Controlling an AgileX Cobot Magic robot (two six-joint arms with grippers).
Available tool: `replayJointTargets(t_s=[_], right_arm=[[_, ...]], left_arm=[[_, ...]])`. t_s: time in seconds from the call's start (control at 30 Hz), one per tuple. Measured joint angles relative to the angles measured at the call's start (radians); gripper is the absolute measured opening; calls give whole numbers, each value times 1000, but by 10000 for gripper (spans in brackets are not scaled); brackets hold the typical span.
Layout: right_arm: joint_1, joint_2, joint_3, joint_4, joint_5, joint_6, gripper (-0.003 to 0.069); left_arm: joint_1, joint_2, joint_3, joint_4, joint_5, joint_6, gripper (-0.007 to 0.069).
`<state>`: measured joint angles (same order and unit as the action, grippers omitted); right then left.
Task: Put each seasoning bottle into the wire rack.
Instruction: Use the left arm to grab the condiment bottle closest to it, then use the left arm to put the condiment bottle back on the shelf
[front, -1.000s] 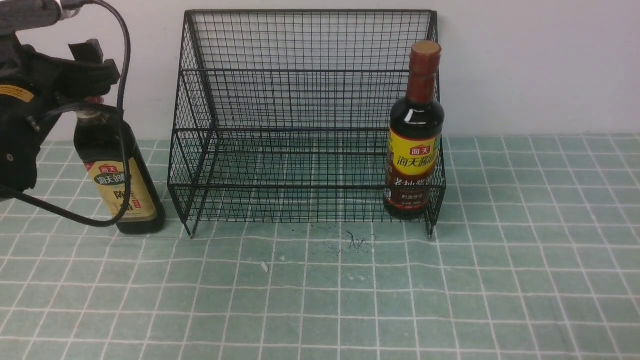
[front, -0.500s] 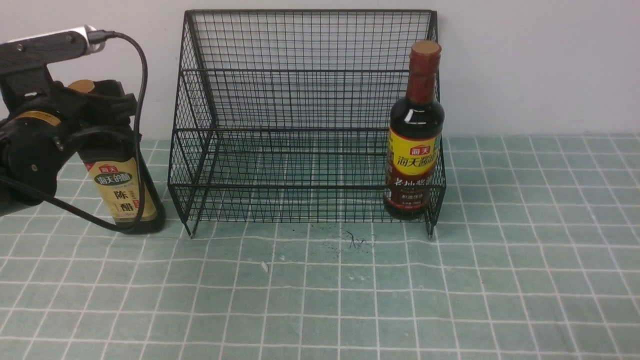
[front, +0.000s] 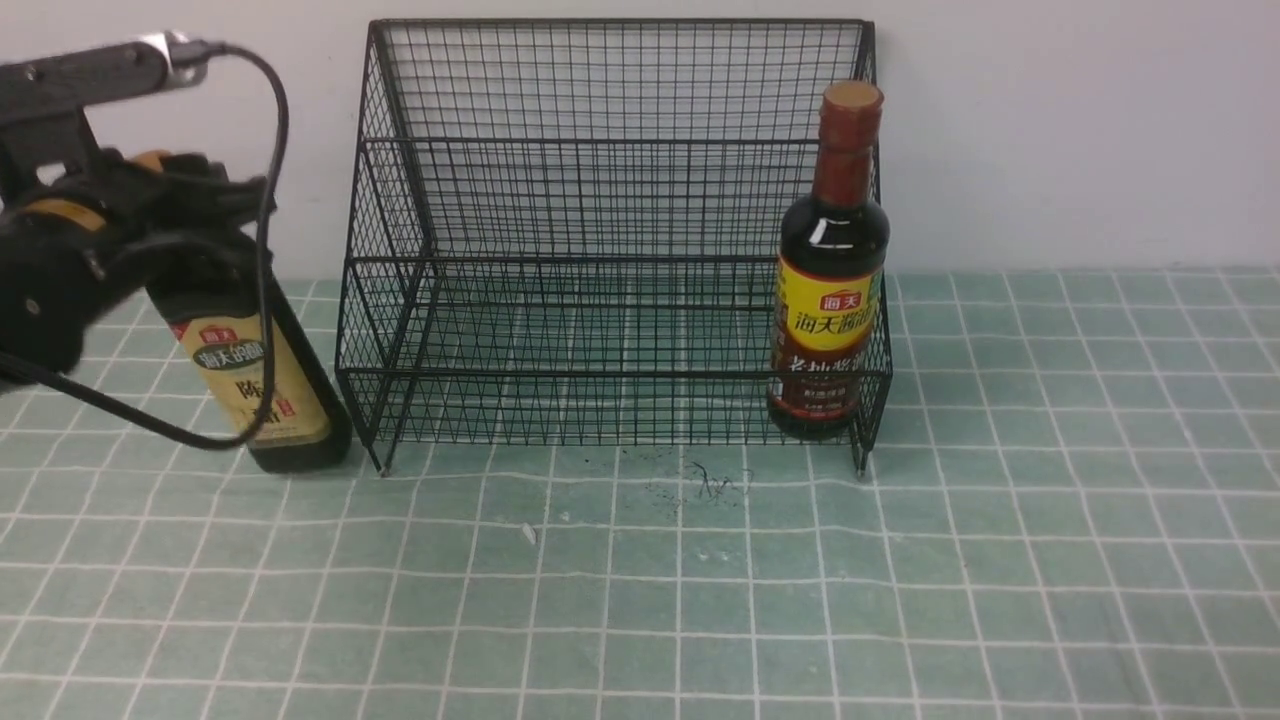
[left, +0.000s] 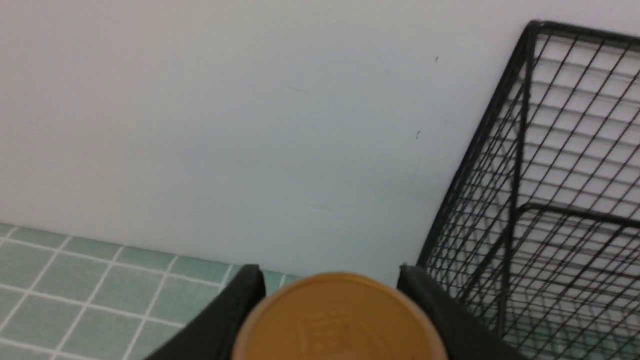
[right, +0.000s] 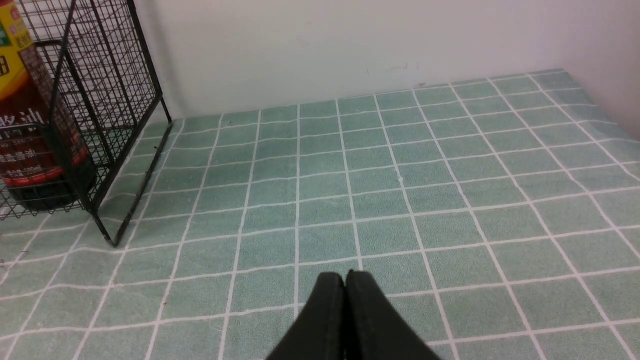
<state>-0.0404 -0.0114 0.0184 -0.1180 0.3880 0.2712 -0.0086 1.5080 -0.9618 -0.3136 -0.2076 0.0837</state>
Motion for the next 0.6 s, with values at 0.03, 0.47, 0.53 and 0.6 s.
replayJointTargets(t_s=[0.03, 0.47, 0.53, 0.6], right_arm=[[0, 0, 0, 0, 0, 0, -14], [0, 0, 0, 0, 0, 0, -14], [0, 0, 0, 0, 0, 0, -14], [0, 0, 0, 0, 0, 0, -14]], left_arm=[[0, 0, 0, 0, 0, 0, 304], [-34, -91, -329, 16, 271, 6, 302], [-70, -91, -365, 16, 285, 18, 302], [-103, -85, -396, 16, 285, 30, 302]])
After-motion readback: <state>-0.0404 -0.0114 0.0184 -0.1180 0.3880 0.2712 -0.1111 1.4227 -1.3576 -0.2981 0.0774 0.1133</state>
